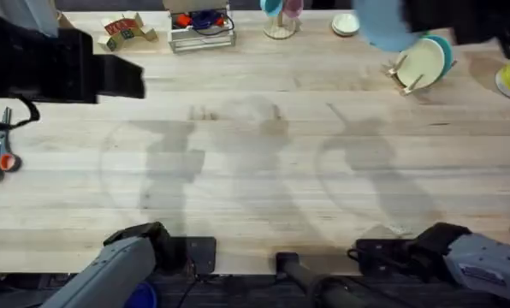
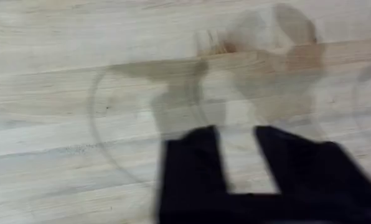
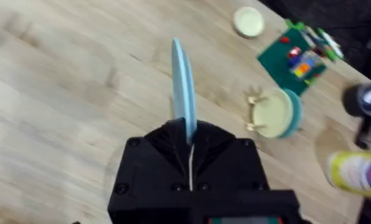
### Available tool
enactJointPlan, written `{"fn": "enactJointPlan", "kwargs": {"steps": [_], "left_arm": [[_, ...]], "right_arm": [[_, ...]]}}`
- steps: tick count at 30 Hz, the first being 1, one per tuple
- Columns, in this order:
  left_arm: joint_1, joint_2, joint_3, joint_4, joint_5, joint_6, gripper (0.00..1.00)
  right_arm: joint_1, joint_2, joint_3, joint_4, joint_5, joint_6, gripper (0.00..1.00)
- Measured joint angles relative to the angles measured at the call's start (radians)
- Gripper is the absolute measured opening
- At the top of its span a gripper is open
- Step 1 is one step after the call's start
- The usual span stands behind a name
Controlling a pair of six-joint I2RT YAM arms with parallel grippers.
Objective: Pick up the plates from the table one by one and place each into a slot on the dish rack.
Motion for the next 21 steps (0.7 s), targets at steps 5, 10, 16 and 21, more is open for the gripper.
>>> {"fn": "enactJointPlan", "kwargs": {"steps": [5, 10, 16, 21], "left_arm": [[-0.001, 0.0, 0.0, 0.0, -0.018, -0.013, 0.988], [-0.001, 0.0, 0.0, 0.0, -0.019, -0.019, 0.995], [-0.001, 0.0, 0.0, 0.005, -0.019, -0.022, 0.995], [-0.001, 0.0, 0.0, 0.008, -0.019, -0.022, 0.995]], "right_arm": [[-0.096, -0.071, 0.0, -0.021, 0.001, -0.04, 0.029], [-0.196, -0.131, 0.0, -0.038, 0.001, -0.085, 0.029], [-0.284, -0.16, 0.016, -0.06, -0.001, -0.154, 0.029], [-0.347, -0.153, 0.062, -0.08, -0.042, -0.202, 0.029]]}}
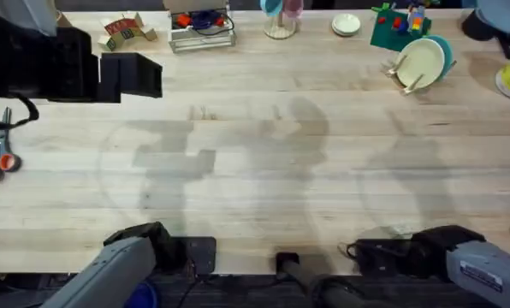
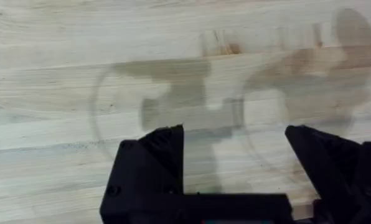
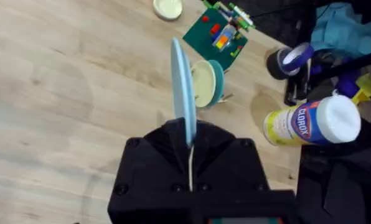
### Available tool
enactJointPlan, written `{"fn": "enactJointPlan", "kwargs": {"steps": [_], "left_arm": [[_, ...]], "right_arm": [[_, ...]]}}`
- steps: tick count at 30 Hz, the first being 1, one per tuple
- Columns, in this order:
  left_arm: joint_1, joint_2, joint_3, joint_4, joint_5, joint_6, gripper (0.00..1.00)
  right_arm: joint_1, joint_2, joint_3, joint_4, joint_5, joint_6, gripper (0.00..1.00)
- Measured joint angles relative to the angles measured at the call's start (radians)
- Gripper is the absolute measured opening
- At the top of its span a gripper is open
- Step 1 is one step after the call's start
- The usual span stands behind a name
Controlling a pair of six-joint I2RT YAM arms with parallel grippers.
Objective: Pick up the plates from the table one by one and place each into a slot on the dish rack.
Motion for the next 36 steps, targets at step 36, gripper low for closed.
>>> {"fn": "enactJointPlan", "kwargs": {"steps": [36], "left_arm": [[0.0, 0.0, 0.0, 0.0, 0.0, 0.0, 0.996]], "right_arm": [[-0.552, 0.228, 0.021, 0.073, -0.309, -0.243, 0.029]]}}
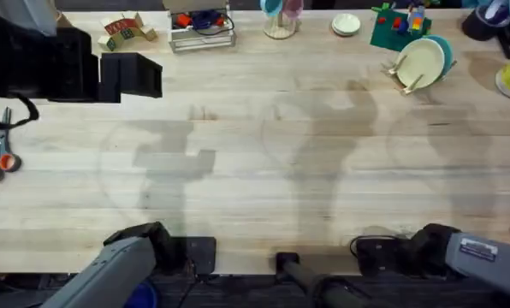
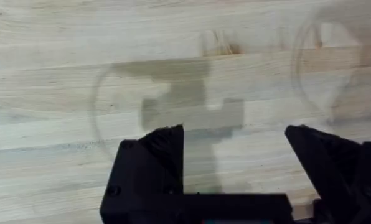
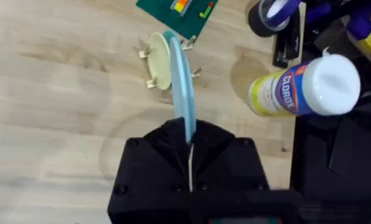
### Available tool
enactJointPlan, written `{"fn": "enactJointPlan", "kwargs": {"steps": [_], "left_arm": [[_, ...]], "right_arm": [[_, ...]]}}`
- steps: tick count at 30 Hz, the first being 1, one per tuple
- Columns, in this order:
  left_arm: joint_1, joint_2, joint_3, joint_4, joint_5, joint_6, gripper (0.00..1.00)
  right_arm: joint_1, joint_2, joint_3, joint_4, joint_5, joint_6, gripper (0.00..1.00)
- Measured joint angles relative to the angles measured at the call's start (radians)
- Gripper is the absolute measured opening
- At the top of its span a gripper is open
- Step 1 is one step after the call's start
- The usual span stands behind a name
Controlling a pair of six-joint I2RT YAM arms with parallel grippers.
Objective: Pick up the plates from the table one by one and place each into a slot on the dish rack.
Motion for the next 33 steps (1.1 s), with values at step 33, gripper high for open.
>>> {"fn": "enactJointPlan", "kwargs": {"steps": [33], "left_arm": [[0.0, 0.0, 0.0, -0.001, 0.0, 0.0, 0.995]], "right_arm": [[-0.124, 0.214, 0.0, 0.227, -0.051, -0.044, 0.029]]}}
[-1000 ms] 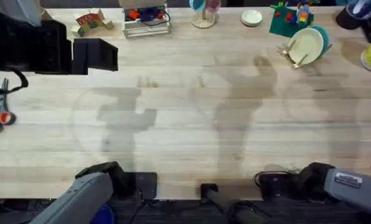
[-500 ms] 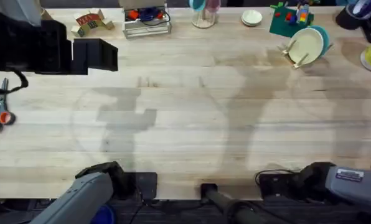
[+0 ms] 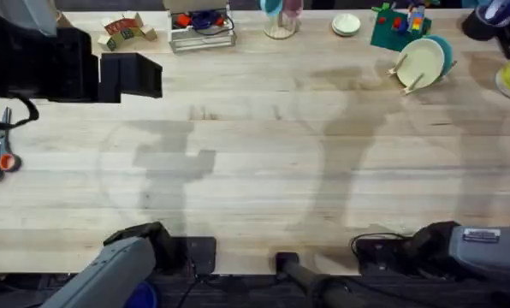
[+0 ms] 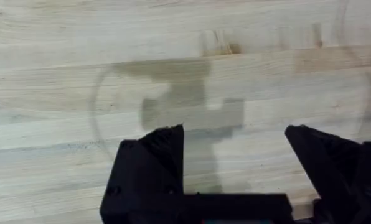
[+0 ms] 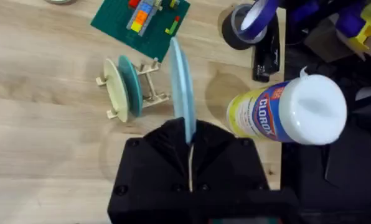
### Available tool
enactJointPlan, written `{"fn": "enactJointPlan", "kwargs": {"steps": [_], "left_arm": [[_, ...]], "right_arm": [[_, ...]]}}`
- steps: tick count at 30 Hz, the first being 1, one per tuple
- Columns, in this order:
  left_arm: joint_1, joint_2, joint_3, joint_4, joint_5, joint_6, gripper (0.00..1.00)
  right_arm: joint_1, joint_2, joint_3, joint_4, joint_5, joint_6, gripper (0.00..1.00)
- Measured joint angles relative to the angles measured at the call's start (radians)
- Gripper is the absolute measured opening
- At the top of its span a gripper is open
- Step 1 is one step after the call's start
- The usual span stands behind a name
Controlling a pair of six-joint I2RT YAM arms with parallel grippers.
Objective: Pick up the plates from the table one by one and place each into a slot on the dish rack.
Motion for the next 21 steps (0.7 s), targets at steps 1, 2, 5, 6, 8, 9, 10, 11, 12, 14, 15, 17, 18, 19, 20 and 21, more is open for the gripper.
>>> {"fn": "enactJointPlan", "kwargs": {"steps": [1, 2, 5, 6, 8, 9, 10, 11, 12, 14, 15, 17, 18, 19, 20, 21], "left_arm": [[0.0, 0.0, 0.0, 0.0, 0.0, 0.0, 0.995], [0.0, 0.0, 0.0, 0.0, 0.0, 0.0, 0.995], [0.0, 0.0, 0.0, 0.0, 0.0, 0.0, 0.994], [0.0, 0.0, 0.0, 0.0, 0.0, 0.0, 0.994], [0.0, 0.0, 0.0, 0.0, 0.0, 0.0, 0.995], [0.0, 0.0, 0.0, 0.0, 0.0, 0.0, 0.995], [0.0, 0.0, 0.0, 0.0, 0.0, 0.0, 0.995], [0.0, 0.0, 0.0, 0.0, 0.0, 0.0, 0.995], [0.0, 0.0, 0.0, 0.0, 0.0, 0.0, 0.995], [0.0, 0.0, 0.0, 0.0, 0.0, 0.0, 0.995], [0.0, 0.0, 0.0, 0.0, 0.0, 0.0, 0.995], [0.0, 0.0, 0.0, 0.0, 0.0, 0.0, 0.995], [0.0, 0.0, 0.0, 0.0, 0.0, 0.0, 0.994], [0.0, 0.0, 0.0, 0.0, 0.0, 0.0, 0.995], [0.0, 0.0, 0.0, 0.0, 0.0, 0.0, 0.995], [0.0, 0.0, 0.0, 0.0, 0.0, 0.0, 0.995]], "right_arm": [[0.0, 0.009, 0.0, 0.008, 0.0, 0.0, 0.029], [0.0, 0.017, 0.0, 0.016, 0.0, 0.0, 0.029], [0.0, 0.038, 0.0, 0.044, -0.013, 0.0, 0.029], [0.0, 0.042, 0.0, 0.054, -0.022, 0.0, 0.029], [0.0, 0.047, 0.0, 0.069, -0.039, 0.0, 0.029], [0.0, 0.048, 0.0, 0.073, -0.046, 0.0, 0.029], [0.0, 0.049, 0.0, 0.076, -0.052, 0.0, 0.029], [0.0, 0.05, 0.0, 0.08, -0.056, 0.0, 0.029], [0.0, 0.052, 0.0, 0.083, -0.059, 0.0, 0.029], [0.0, 0.061, 0.0, 0.09, -0.066, 0.001, 0.029], [0.0, 0.067, 0.0, 0.091, -0.068, 0.001, 0.029], [0.0, 0.081, 0.0, 0.091, -0.071, 0.001, 0.029], [0.0, 0.089, 0.0, 0.091, -0.071, 0.001, 0.029], [0.0, 0.098, 0.0, 0.092, -0.073, 0.0, 0.029], [0.0, 0.104, 0.0, 0.093, -0.074, 0.0, 0.029], [0.0, 0.109, 0.0, 0.096, -0.074, 0.0, 0.029]]}}
